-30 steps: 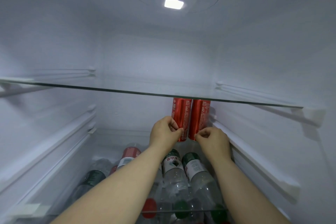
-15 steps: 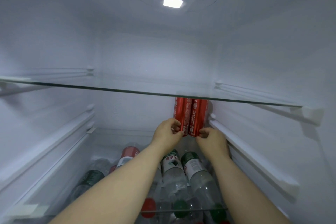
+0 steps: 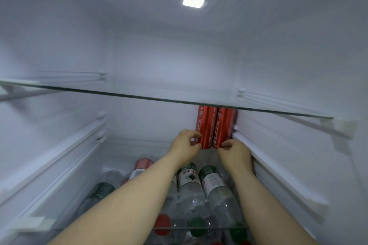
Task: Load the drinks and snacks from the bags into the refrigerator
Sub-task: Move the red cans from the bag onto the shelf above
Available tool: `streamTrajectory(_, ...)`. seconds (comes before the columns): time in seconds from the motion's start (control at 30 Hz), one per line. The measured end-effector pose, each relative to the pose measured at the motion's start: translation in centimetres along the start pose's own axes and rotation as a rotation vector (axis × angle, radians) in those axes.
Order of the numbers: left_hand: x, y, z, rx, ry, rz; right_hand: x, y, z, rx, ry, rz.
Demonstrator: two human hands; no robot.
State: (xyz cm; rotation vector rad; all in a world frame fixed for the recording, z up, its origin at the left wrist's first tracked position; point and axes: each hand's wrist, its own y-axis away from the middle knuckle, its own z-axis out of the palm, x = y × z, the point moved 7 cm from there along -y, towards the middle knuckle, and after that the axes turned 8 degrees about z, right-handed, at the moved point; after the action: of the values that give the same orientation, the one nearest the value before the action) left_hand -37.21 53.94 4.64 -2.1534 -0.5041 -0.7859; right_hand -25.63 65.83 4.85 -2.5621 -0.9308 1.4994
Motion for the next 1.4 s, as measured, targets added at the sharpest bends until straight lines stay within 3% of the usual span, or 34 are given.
streamTrajectory(0.5,1.6,0.7,-0.3,-0.008,-0.035,-0.012,0.4,0.4,-0.1,-0.082,-0.051,0.027)
streamTrajectory(0.7,3.8,3.2,-0.8,-0.152,-0.130,-0.006,0.5,3.9,-2.1,-0.195,0.028,0.004)
streamTrajectory(1.07,12.1,11.7,-1.5,-0.228,0.091,0.236,-3.3,17.3,-14.2,-0.016,0.255,-0.136)
streamTrajectory(1.4,27.1,19.3,-0.3,-0.313,0.242,0.628,-5.3,30.9,-27.8,0.278,0.711,-0.213)
